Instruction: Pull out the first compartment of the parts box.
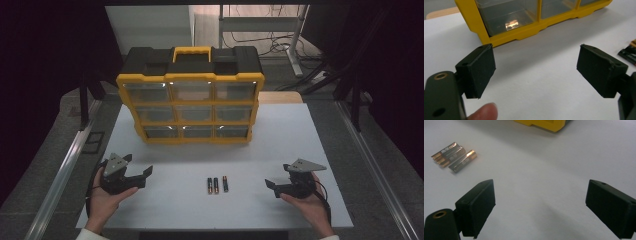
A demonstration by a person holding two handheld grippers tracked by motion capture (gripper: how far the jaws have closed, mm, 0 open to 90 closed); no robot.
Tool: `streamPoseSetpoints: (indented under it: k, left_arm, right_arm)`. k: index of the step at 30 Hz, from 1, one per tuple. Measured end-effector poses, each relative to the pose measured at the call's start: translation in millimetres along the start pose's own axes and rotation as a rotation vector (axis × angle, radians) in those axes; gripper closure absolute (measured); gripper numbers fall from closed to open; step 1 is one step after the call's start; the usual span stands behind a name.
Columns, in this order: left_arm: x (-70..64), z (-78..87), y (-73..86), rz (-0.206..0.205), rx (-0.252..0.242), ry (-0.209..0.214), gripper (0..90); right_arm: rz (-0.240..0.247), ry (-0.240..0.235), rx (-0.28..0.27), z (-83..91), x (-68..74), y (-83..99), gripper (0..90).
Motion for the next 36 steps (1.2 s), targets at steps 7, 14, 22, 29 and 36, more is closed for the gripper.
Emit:
streamPoseSetpoints:
  k: [7, 14, 22, 29, 36]
  left_arm:
    - [-0.8, 6.2, -6.8, -0.025, -0.026, 0.025, 9.0]
    - [-1.7, 6.5, -7.3, -0.058, -0.066, -0.007, 11.2]
    - [-2.4, 7.6, -10.0, -0.092, -0.093, -0.005, 14.3]
    - [-4.2, 9.5, -11.6, -0.166, -0.157, -0.008, 15.1]
    - [-7.9, 11.0, -12.2, -0.238, -0.198, -0.007, 14.6]
  right_arm:
    - [0.0, 0.007, 0.006, -0.4, -0.2, 0.3, 9.4]
    - [-0.006, 0.015, 0.01, -0.4, -1.1, 0.5, 9.7]
    - [-0.007, 0.016, 0.011, -0.6, -1.0, 0.7, 9.7]
    - [-0.006, 0.017, 0.011, -0.4, -1.0, 0.6, 9.7]
    - [-0.005, 0.017, 0.012, -0.7, -1.0, 0.7, 9.7]
Point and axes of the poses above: each handheld gripper's, and its own axes: z roughly backward along the jaws, y roughly out of its underside, x roughly to its left, the point moved 2 cm from there along -z, roughly forward along the jaws, and after that the axes turned 13 degrees about -y, right-handed, at the moved point
